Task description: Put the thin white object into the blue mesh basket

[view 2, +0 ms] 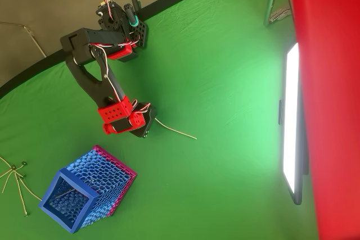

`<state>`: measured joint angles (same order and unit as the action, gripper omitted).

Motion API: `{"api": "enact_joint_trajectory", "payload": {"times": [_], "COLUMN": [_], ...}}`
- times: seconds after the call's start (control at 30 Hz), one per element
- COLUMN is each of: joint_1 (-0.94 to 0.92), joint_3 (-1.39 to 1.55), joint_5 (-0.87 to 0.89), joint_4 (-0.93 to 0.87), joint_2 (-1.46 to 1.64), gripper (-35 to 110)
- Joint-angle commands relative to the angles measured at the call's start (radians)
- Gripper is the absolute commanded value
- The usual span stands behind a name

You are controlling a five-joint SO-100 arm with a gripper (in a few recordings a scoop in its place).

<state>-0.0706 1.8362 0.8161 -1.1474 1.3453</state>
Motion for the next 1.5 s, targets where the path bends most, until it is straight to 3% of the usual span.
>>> {"api": "enact_joint_trajectory", "payload": {"times": [0.0, 0.4, 0.93, 1.27, 1.47], "joint_1": [0.014, 0.017, -0.005, -0.018, -0.144], "joint_3": [-0.044, -0.075, -0.092, -0.184, -0.304], "joint_5": [0.005, 0.011, -0.028, -0.123, -0.265], "joint_4": [0.008, 0.005, -0.011, 0.002, 0.167], "joint_2": [-0.003, -0.046, -0.063, 0.147, 0.319], "gripper": [19, 18, 3, 1, 1]}}
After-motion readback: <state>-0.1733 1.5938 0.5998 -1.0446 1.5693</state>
